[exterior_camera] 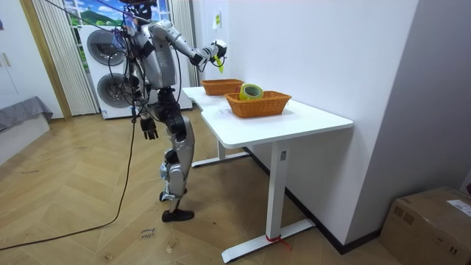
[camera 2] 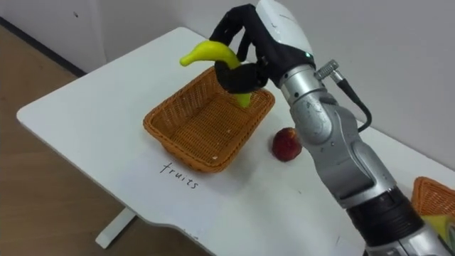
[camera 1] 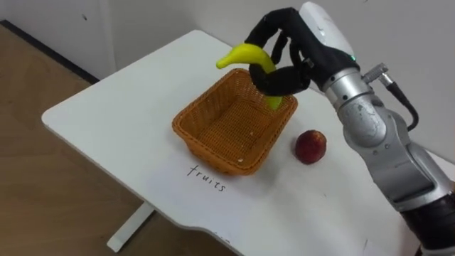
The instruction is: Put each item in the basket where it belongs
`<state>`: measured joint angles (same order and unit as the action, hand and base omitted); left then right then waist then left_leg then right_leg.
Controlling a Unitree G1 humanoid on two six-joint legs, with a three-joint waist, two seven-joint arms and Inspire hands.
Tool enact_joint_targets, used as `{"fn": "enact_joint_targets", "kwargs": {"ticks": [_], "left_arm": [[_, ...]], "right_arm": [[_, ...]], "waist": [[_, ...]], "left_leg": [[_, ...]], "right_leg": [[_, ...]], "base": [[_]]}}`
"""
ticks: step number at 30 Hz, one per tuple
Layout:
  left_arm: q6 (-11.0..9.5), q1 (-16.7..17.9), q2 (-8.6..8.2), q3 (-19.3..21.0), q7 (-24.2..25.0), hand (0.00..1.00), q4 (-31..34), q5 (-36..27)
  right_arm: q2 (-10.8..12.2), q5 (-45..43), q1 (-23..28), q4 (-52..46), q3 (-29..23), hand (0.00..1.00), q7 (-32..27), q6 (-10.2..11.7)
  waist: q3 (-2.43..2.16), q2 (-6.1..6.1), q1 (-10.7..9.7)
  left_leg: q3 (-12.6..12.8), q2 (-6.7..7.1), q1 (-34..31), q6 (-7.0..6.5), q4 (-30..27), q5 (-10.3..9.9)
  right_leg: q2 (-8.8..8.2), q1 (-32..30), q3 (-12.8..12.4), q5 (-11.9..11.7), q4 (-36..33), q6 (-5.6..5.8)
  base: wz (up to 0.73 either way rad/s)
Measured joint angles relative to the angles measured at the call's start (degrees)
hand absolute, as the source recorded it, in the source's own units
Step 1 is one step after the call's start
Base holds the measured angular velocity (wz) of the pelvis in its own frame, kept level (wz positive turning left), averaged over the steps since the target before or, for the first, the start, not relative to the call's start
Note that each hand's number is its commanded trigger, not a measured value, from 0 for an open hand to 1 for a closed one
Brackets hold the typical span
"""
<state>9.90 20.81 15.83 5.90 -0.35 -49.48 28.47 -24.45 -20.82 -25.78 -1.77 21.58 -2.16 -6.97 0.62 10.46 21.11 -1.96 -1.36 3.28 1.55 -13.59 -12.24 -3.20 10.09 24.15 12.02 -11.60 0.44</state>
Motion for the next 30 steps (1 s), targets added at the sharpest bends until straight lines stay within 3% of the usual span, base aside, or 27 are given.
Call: {"fn": "enact_joint_targets", "kwargs": {"ticks": [7, 12, 21, 22, 23, 24, 25, 26, 30], "left_arm": [[0.0, 0.0, 0.18, -0.1, 1.1, 0.00, 0.0, 0.0], [0.0, 0.1, 0.23, 0.0, 1.5, 0.00, 0.1, 0.0], [0.1, 0.4, 0.49, 0.1, 4.9, 0.00, 0.1, 1.2], [0.1, 0.4, 0.49, 0.1, 5.1, 0.00, 0.1, 1.2], [0.1, 0.4, 0.50, 0.1, 5.4, 0.00, 0.1, 1.3], [0.2, 0.4, 0.51, 0.1, 5.7, 0.00, 0.1, 1.3], [0.3, 0.4, 0.51, 0.1, 5.8, 0.00, 0.1, 1.3], [0.5, 0.4, 0.51, 0.1, 5.9, 0.00, 0.1, 1.3], [1.4, 0.4, 0.51, 0.0, 6.0, 0.00, 0.1, 1.3]], "right_arm": [[3.5, -0.4, -0.2, 0.8, 0.9, 1.00, -1.5, -0.1], [3.8, -0.3, -0.2, 0.8, 2.2, 1.00, -1.9, 0.0], [3.8, -0.3, -0.1, 3.8, 2.2, 1.00, -2.1, 0.0], [3.8, -0.3, -0.1, 4.0, 2.2, 0.89, -2.1, 0.0], [3.8, -0.3, -0.1, 4.3, 2.2, 0.61, -2.1, 0.0], [3.8, -0.3, -0.1, 4.5, 2.2, 0.51, -2.1, 0.0], [3.8, -0.3, -0.1, 4.6, 2.2, 0.11, -2.1, 0.0], [3.8, -0.3, 0.0, 4.9, 2.2, 0.00, -2.1, 0.0], [3.8, -0.2, 0.2, 5.6, 2.5, 0.00, -2.1, -0.2]], "waist": [[0.10, -0.14, 0.1], [0.22, -0.31, 1.4], [0.28, -0.39, 1.7], [0.31, -0.43, 1.6], [0.34, -0.49, 1.5], [0.35, -0.50, 1.4], [0.35, -0.50, 1.3], [0.35, -0.51, 1.3], [0.35, -0.51, 1.1]], "left_leg": [[-0.1, 0.03, -0.1, -0.01, 0.0, 0.0], [-0.6, 0.12, -0.3, -0.01, 0.0, 0.0], [-1.4, 0.29, -0.6, -0.03, -0.1, 0.0], [-1.4, 0.30, -0.6, -0.03, -0.1, 0.0], [-1.4, 0.30, -0.7, -0.03, -0.1, 0.0], [-1.4, 0.31, -0.7, -0.03, -0.1, 0.0], [-1.4, 0.31, -0.7, -0.03, -0.1, 0.0], [-1.4, 0.31, -0.7, -0.03, -0.1, 0.0], [-1.5, 0.33, -0.7, -0.03, -0.1, 0.0]], "right_leg": [[-0.05, 0.0, 0.1, 0.0, 0.0, 0.04], [-0.09, -0.1, 0.4, 0.1, 0.0, 0.08], [-0.18, 0.0, 1.6, 0.1, 0.1, 0.19], [-0.18, 0.0, 1.6, 0.1, 0.1, 0.19], [-0.18, 0.0, 1.7, 0.1, 0.1, 0.19], [-0.18, 0.0, 1.7, 0.1, 0.1, 0.20], [-0.17, 0.0, 1.7, 0.1, 0.1, 0.20], [-0.17, 0.0, 1.7, 0.1, 0.1, 0.20], [-0.17, 0.0, 1.7, 0.1, 0.1, 0.21]], "base": [[0.00], [0.03], [0.05], [0.00], [0.00], [0.00], [0.00], [0.00], [0.01]]}}
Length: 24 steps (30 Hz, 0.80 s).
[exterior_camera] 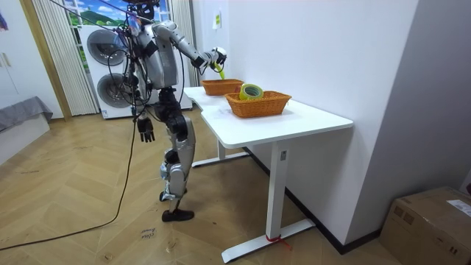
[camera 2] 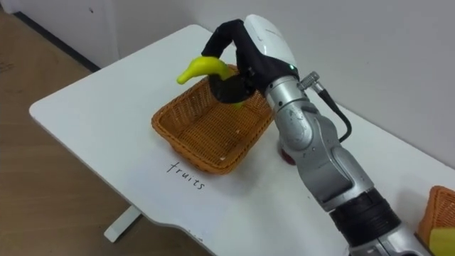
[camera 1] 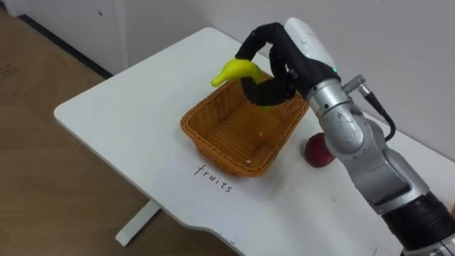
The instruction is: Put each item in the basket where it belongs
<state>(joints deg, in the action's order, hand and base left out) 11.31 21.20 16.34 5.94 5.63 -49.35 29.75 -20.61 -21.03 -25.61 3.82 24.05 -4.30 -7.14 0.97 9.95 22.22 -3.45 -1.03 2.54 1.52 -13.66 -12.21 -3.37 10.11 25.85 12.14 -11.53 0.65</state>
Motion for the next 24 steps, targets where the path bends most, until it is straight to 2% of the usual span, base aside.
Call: {"fn": "enact_joint_targets", "kwargs": {"ticks": [16, 24], "left_arm": [[0.4, 0.0, -0.01, -0.5, -1.6, 0.00, 0.0, 0.0], [0.4, 0.7, -0.01, -0.5, -1.6, 0.00, 1.6, 0.0]], "right_arm": [[0.0, 0.0, 0.0, 0.3, 0.4, 0.00, -1.4, 0.0], [-0.1, 0.0, 0.0, 0.3, 1.1, 0.00, -1.4, 0.0]], "waist": [[-0.16, -0.12, -1.4], [-0.41, -0.28, -1.8]], "left_leg": [[-0.4, 0.06, 0.1, -0.02, -0.1, 0.1], [0.1, 0.05, 0.2, -0.03, -0.6, 0.1]], "right_leg": [[-0.01, 0.5, 0.4, 0.0, 0.0, 0.00], [-0.10, 0.5, -0.2, 0.0, 0.0, 0.00]], "base": [[0.01], [-0.02]]}}
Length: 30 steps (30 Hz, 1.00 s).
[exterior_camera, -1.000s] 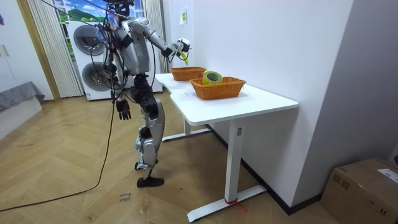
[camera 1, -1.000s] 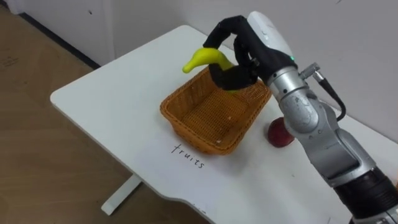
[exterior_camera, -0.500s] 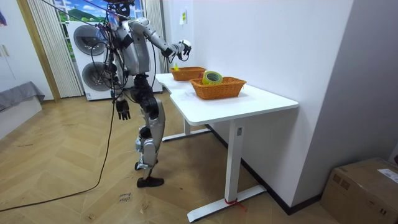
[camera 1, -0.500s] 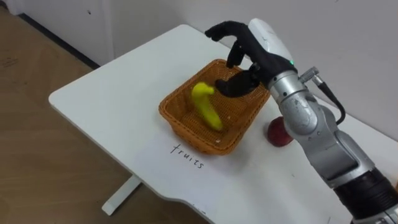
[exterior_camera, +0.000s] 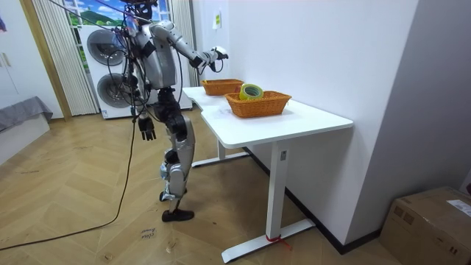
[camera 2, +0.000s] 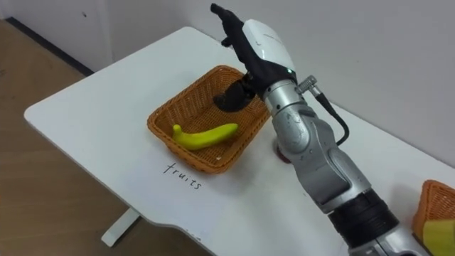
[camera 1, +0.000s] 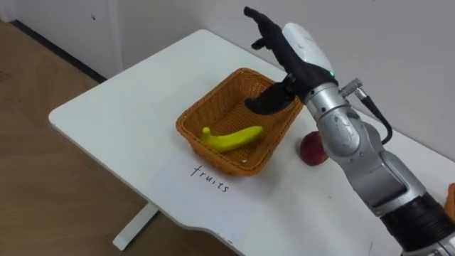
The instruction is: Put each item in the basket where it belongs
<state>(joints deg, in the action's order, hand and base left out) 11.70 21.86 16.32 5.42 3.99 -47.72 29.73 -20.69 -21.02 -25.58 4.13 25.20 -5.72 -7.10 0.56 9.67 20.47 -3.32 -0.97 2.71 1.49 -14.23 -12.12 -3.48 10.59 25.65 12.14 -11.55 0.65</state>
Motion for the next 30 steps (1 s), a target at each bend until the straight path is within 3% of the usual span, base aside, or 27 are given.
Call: {"fn": "enact_joint_targets", "kwargs": {"ticks": [13, 18, 23, 30], "left_arm": [[0.0, 0.3, -0.27, 0.0, 0.0, 0.00, 0.0, 0.0], [0.0, 0.0, -1.37, 0.2, -0.4, 0.00, 0.0, 0.5], [-0.1, 0.0, -2.50, 0.0, -1.7, 0.00, 0.0, 0.7], [-0.5, 0.1, -2.82, -0.2, -3.5, 0.00, 0.0, 0.0]], "right_arm": [[-1.0, 1.0, 0.0, 1.3, -0.2, 0.00, -0.6, 0.1], [-1.0, 2.4, 0.0, 1.0, -2.9, 0.00, -0.9, 0.3], [-1.0, 5.4, 0.0, -0.9, -6.4, 0.00, -3.6, 1.7], [-1.5, 14.2, 0.2, -0.7, -7.0, 0.00, -5.7, 2.5]], "waist": [[-0.26, -0.17, -0.6], [-0.31, -0.26, -1.3], [-0.67, -1.63, -3.0], [-0.37, -3.53, -5.5]], "left_leg": [[-0.2, 0.59, 0.1, -0.26, -0.6, 0.5], [-0.1, 0.97, -0.1, -0.52, -0.9, 0.7], [0.0, 0.90, 0.0, -0.58, -1.1, 0.6], [0.6, 0.75, 0.8, -0.57, -0.7, 0.6]], "right_leg": [[-0.49, 0.4, 0.1, 0.0, -0.1, -0.01], [-0.85, 0.3, -0.3, 0.0, -0.1, 0.01], [-0.79, 0.5, -0.5, 0.0, -0.2, 0.01], [-0.73, 0.7, -1.4, 0.0, -0.2, 0.01]], "base": [[0.00], [0.00], [0.00], [-0.04]]}}
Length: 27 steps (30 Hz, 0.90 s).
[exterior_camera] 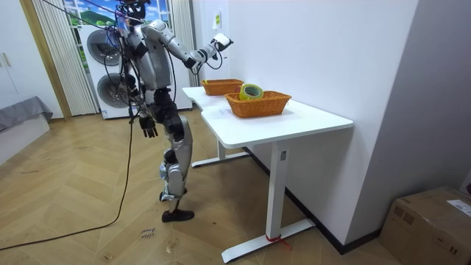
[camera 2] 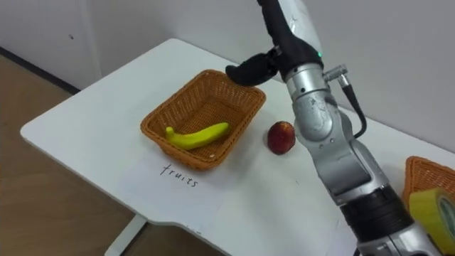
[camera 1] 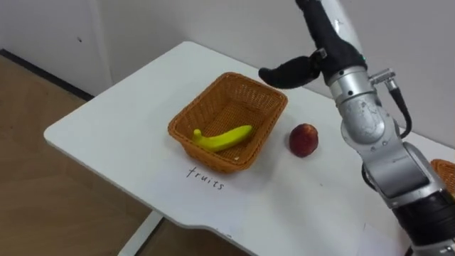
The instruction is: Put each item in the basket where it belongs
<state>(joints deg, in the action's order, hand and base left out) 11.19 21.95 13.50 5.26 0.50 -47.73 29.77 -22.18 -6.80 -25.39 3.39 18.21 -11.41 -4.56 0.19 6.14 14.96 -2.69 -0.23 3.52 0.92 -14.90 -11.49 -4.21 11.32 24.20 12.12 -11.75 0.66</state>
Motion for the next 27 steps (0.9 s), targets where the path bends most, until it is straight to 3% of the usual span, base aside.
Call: {"fn": "enact_joint_targets", "kwargs": {"ticks": [8, 13, 21, 27], "left_arm": [[-0.6, 0.8, -1.34, -2.2, 0.1, 0.00, -0.6, -0.8], [-1.1, 0.4, -1.90, -3.3, 0.1, 0.00, -0.6, -0.9], [-0.9, 0.1, -1.83, -3.4, 0.0, 0.00, -0.2, -0.9], [-0.2, -0.7, -1.67, -3.5, -0.1, 0.00, -0.1, -1.0]], "right_arm": [[0.0, 7.0, 1.5, 2.9, -5.5, 0.00, -2.5, 2.3], [0.0, 10.4, 1.9, 5.3, -7.3, 0.00, -3.0, 2.5], [0.1, 20.0, 2.5, 7.6, -8.4, 0.00, -4.1, 2.4], [0.1, 22.2, 2.5, 9.6, -8.4, 0.00, -4.1, 1.9]], "waist": [[0.27, -0.83, -2.7], [0.43, -1.43, -4.8], [-0.20, -2.79, -6.5], [-0.26, -3.17, -6.9]], "left_leg": [[0.8, 0.08, 1.2, -0.20, 0.9, 0.0], [0.7, 0.06, 1.0, -0.18, 0.9, 0.0], [1.2, 0.04, 0.9, -0.20, 1.2, 0.1], [1.4, 0.02, 0.6, -0.20, 1.2, 0.1]], "right_leg": [[-0.21, 0.6, -0.4, 0.0, 0.1, 0.12], [-0.17, 0.3, -0.5, 0.0, 0.1, 0.14], [-0.15, -0.2, -0.8, 0.0, 0.1, 0.17], [-0.16, -0.4, -0.9, 0.1, 0.2, 0.23]], "base": [[-0.04], [-0.01], [-0.02], [0.00]]}}
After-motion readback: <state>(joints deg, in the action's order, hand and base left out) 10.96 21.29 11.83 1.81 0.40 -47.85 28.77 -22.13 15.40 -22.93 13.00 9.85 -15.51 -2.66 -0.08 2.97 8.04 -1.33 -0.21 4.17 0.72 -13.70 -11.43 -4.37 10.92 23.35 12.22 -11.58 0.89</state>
